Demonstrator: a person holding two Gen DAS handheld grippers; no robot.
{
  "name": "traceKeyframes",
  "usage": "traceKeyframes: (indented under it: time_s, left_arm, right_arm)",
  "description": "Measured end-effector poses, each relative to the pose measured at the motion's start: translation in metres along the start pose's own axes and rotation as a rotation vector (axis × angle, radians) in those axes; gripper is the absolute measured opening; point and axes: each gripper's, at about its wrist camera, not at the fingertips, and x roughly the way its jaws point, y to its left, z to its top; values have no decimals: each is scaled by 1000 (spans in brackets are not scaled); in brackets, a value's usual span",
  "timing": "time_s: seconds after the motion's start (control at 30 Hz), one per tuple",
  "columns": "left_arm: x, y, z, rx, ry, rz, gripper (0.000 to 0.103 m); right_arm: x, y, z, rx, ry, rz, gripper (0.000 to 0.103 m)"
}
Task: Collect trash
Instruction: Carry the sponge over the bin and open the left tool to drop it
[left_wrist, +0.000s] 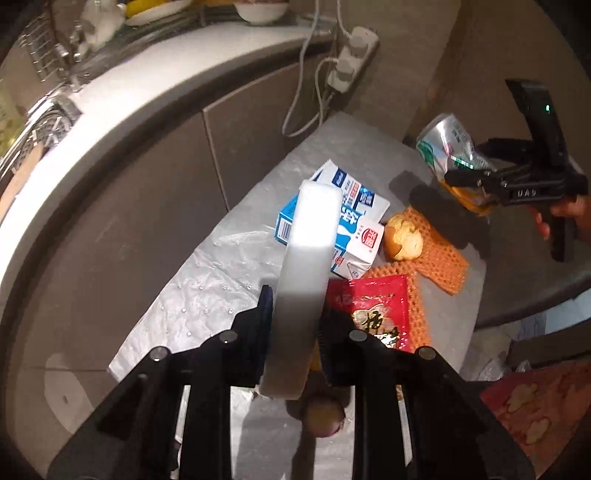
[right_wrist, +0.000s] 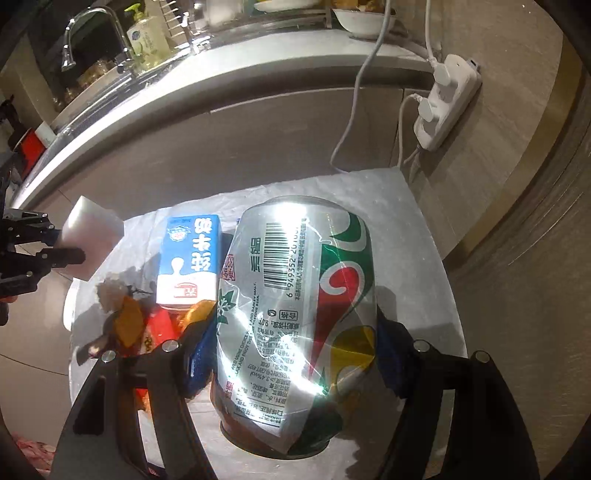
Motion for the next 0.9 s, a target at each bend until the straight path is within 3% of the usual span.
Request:
traceKeyframes:
  time_s: [0.3,0.43,0.53,0.7,0.9]
  left_arm:
    - [-115,-16,-53,-340,-236,95,23]
    - [-136,-20,-88,-450,-263,179,23]
    - [-136,-14,-132,-537,-222,216,23]
    - [-107,6,-219,-616,-60,273,23]
    - [-45,43,-312,-675,127,241,23]
  right_arm:
    - [-40,59,9,-134,-70,168,72]
    - [-49,85,8,-192,-73,239,72]
    - [-56,110,4,-227,-71,293,72]
    - [-66,162,-12,-262,-52,360,72]
    - [-73,233,-35,-261,-12,399,72]
